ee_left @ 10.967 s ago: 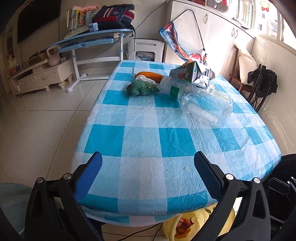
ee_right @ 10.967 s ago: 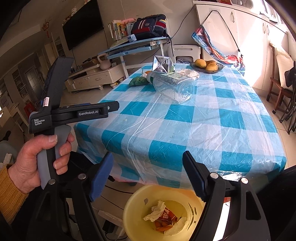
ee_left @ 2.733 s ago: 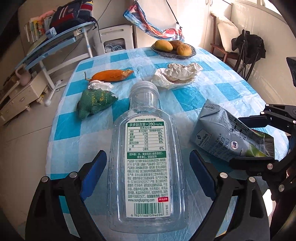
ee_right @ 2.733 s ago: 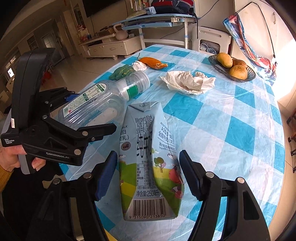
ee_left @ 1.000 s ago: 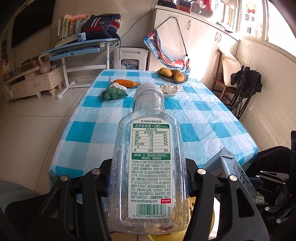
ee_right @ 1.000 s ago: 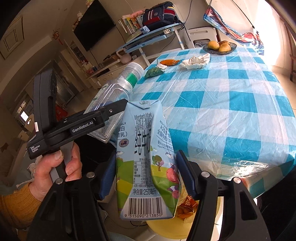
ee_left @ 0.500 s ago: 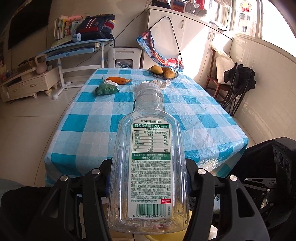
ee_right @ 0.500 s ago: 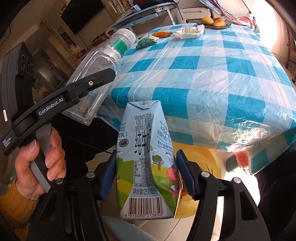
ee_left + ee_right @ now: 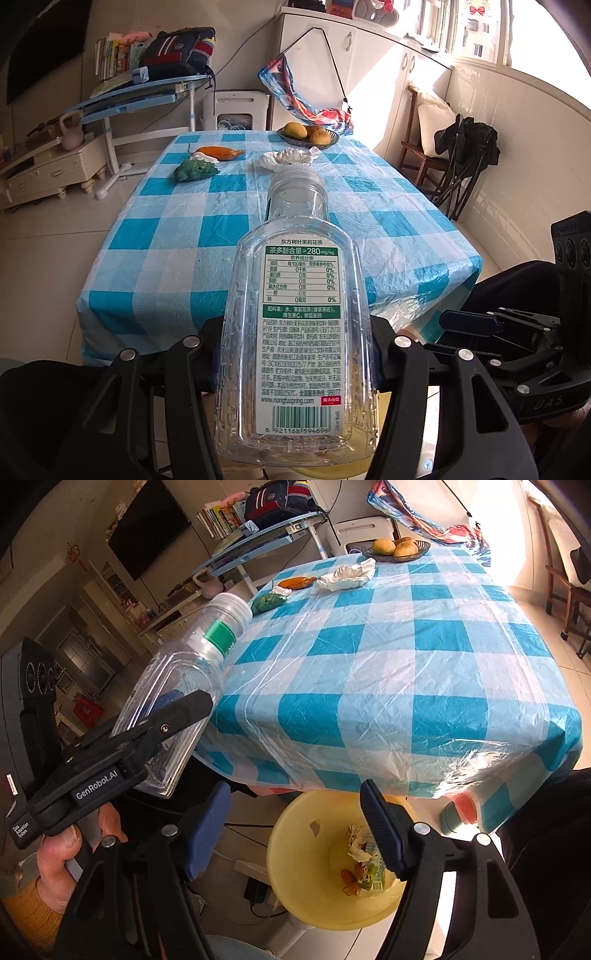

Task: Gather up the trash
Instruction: 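Carry both items to the bucket and drop the carton from the right tool, then open the left tool to drop the clear bottle into the yellow bucket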

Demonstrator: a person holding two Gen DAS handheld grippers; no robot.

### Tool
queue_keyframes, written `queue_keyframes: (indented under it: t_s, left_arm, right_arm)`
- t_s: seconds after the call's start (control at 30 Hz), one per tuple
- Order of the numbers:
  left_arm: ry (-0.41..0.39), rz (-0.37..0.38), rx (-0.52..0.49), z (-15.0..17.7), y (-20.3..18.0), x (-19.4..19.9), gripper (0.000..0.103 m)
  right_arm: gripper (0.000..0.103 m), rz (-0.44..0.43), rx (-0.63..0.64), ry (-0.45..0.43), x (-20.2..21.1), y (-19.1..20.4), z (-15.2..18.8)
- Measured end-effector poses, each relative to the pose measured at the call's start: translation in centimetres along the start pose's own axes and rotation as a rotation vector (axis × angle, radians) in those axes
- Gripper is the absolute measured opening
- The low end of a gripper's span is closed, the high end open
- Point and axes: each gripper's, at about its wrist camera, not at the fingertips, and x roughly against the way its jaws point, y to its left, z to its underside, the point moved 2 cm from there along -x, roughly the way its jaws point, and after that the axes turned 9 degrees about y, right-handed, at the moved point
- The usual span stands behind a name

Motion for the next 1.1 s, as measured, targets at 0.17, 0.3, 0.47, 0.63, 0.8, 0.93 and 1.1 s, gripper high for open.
queue_keyframes:
  t_s: [0.17,0.3,0.47,0.63,0.8,0.93,1.1]
  left_arm:
    - [0.025,0.021,-0.029,0.9,-1.3,-0.4,0.054]
    - [0.059,0.056,-0.038,1.6,-2.2,-1.0,0.054]
    - [0.102,0.096,-0.054,2.6,-3.4,-1.7,0.054]
    - [0.135,0.120,-0.092,3.4,-4.7,-2.1,0.055]
    - [0.133,0.109,-0.119,3.8,-5.3,-2.0,0.064]
    - [0.102,0.075,-0.105,3.5,-4.7,-1.5,0.067]
    - [0.039,-0.019,-0.086,3.0,-3.7,-0.7,0.078]
  right_arm:
    - [0.073,0.000,-0.066,-0.128,2.4,-1.6,-0.5]
    - [0.073,-0.002,-0.110,-0.186,3.5,-2.3,-1.0]
    - [0.074,-0.003,-0.125,-0.222,4.3,-2.4,-1.0]
    - [0.074,-0.008,-0.137,-0.240,4.2,-2.7,-1.3]
    - [0.075,-0.014,-0.153,-0.247,4.4,-3.0,-1.2]
    - [0.075,-0.016,-0.155,-0.247,4.4,-3.0,-1.2]
    - [0.075,-0.017,-0.145,-0.239,4.2,-2.8,-1.2]
